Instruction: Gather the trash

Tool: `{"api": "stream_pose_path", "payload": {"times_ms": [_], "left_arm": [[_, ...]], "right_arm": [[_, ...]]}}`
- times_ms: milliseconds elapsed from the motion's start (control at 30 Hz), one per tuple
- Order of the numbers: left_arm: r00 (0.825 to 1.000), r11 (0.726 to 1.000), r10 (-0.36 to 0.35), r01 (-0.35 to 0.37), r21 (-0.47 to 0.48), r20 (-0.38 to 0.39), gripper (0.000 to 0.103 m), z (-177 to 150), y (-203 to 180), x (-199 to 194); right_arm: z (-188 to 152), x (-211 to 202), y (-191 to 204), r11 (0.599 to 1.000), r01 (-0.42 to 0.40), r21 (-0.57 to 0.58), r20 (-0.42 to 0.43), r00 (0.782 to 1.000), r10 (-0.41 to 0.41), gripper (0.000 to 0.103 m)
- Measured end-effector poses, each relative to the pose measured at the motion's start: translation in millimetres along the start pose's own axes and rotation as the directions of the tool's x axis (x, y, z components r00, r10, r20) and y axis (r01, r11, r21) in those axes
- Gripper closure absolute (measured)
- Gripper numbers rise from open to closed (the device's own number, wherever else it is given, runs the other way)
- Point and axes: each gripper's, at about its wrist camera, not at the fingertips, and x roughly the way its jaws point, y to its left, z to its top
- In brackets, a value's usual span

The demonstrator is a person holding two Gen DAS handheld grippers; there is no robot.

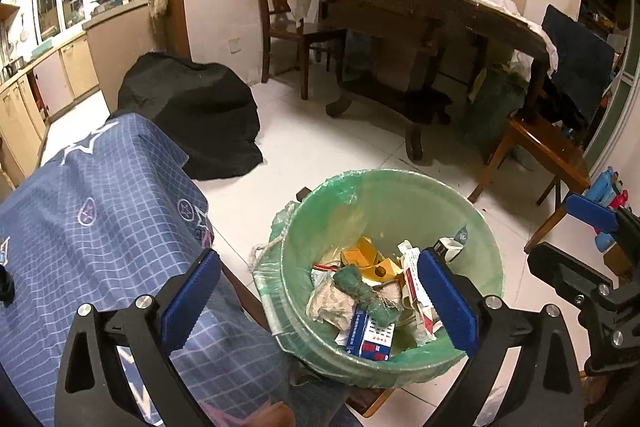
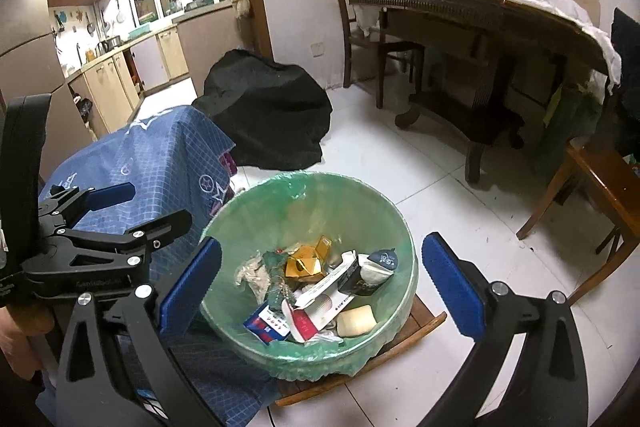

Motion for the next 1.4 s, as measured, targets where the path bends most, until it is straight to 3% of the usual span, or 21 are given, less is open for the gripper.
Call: {"api": "stream_pose_path", "payload": {"times_ms": [233, 467, 700, 1200, 1400], "left_arm": [[0.996, 1.0, 0.009, -0.01, 0.019, 0.094, 0.005, -24.8, 4.3, -55.4], [0.969, 0.995, 0.097, -0.095, -0.018, 0.225, 0.005, -65.3, 23.1, -130.5], [0.944, 0.997, 0.046, -0.023, -0.074, 0.327, 0.005, -104.2, 41.3, -209.2], [0.9, 1.0, 0.011, -0.005, -0.016, 0.436, 0.005, -193.3, 9.0, -344.2], [0.892, 1.0, 0.029, -0.02, -0.025, 0.451, 0.005, -212.3, -4.7, -377.1]], "right_arm": [[-19.9, -41.4, 17.3, 1.0, 0.012, 0.012, 0.088, 0.996, -0.013, 0.006], [-51.8, -95.7, 41.6, 0.999, 0.038, 0.005, 0.188, 0.981, -0.038, 0.006], [-85.6, -158.3, 66.8, 0.995, 0.098, -0.007, 0.304, 0.948, -0.091, 0.006], [-141.9, -243.3, 108.1, 0.996, 0.094, -0.004, 0.411, 0.908, -0.085, 0.006], [-160.0, -269.9, 118.9, 0.993, 0.116, 0.005, 0.451, 0.886, -0.106, 0.006]]}}
